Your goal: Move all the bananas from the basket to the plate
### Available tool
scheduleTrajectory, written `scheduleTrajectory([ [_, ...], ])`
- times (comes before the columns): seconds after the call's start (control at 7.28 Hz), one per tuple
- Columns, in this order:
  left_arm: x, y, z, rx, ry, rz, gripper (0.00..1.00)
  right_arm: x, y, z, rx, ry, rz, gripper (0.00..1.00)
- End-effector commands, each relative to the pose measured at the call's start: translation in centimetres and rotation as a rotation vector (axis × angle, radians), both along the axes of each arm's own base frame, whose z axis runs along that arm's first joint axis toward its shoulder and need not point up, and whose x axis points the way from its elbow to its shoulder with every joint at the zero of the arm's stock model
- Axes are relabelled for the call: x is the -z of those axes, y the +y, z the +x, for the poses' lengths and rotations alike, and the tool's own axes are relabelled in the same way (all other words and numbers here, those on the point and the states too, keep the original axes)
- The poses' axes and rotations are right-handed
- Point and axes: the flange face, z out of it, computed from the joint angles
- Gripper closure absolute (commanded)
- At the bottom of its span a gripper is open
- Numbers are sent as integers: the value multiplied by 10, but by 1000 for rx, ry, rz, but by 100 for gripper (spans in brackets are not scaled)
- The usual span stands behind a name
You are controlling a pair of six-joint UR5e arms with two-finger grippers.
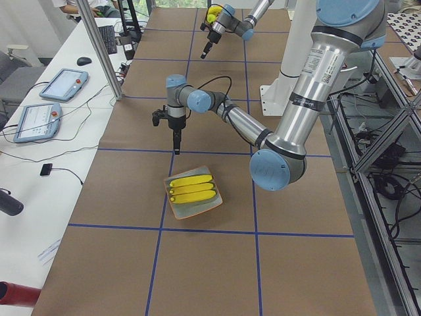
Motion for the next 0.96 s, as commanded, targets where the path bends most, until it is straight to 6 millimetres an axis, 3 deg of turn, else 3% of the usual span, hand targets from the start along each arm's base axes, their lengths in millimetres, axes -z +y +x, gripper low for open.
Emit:
scheduleTrajectory([
  [0.0, 8, 1, 4, 25, 42, -5, 0, -70, 6, 102, -54, 185, -13, 0],
  [0.14, 11, 2, 8, 41, 64, 4, 0, -103, 18, 146, -73, 228, -33, 0],
  [0.27, 11, 3, 10, 40, 66, 5, 0, -151, 26, 198, -67, 253, -55, 0],
  [0.55, 11, 3, 10, 40, 67, 4, 0, -271, 46, 319, 9, 316, -77, 0],
  [0.69, 13, 3, 10, 41, 69, 5, 0, -313, 68, 362, 29, 402, -54, 0],
  [0.82, 13, 3, 10, 41, 68, 6, 0, -338, 82, 374, 49, 414, -72, 0],
])
